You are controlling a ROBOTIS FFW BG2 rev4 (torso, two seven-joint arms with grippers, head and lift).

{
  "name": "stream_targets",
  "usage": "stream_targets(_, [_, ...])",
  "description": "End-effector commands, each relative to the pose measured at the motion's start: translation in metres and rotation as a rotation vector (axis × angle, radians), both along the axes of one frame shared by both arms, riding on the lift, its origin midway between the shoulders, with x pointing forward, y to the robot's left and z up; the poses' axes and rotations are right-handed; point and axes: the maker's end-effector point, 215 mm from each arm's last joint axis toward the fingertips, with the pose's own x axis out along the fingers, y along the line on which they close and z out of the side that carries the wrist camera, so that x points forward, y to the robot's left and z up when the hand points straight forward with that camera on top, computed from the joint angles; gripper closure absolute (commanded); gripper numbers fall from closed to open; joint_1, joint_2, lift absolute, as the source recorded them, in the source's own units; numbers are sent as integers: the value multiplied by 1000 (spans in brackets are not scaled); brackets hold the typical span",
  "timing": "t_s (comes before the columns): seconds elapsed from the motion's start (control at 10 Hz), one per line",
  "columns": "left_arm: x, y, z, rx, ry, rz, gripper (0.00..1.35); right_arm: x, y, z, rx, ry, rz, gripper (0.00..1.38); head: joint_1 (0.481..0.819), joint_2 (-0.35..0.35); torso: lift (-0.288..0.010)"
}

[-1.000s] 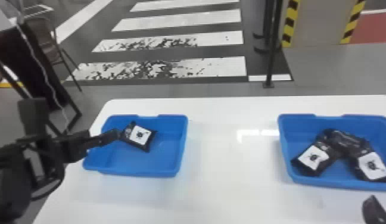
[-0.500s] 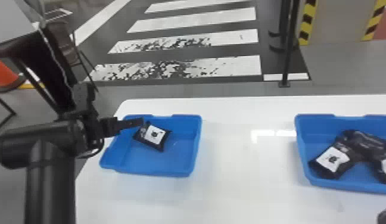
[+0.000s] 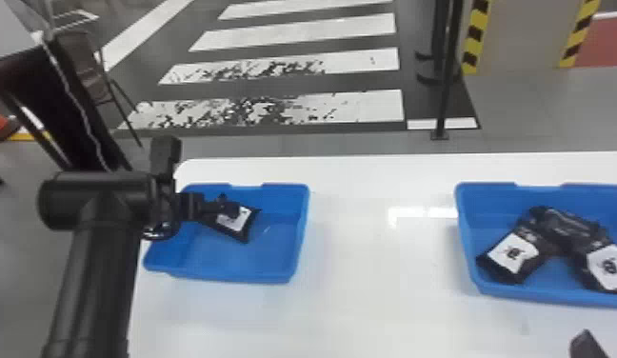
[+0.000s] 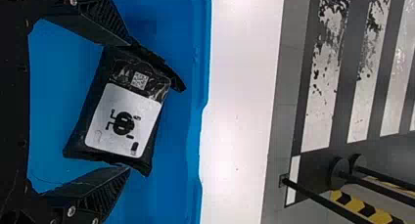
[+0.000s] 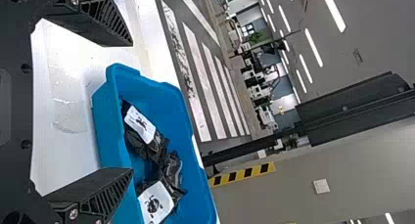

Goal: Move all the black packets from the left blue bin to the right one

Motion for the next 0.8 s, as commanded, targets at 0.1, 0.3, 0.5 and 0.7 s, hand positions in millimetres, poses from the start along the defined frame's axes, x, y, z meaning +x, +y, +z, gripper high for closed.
stream_targets(0.1, [28, 2, -9, 67, 20, -54, 133, 1, 2, -3, 13, 5, 4, 116, 695, 228, -140])
stream_targets(0.3, [25, -6, -26, 56, 60, -63, 156, 0, 3, -10, 21, 17, 6, 116, 695, 226, -140])
stream_targets(0.5, [11, -10, -41, 52, 119, -55, 464, 0, 2, -12, 33, 21, 2, 116, 695, 219, -140])
stream_targets(0.7, [13, -12, -43, 55, 105, -53, 1200, -4, 3, -10, 46, 23, 2, 116, 695, 217, -140])
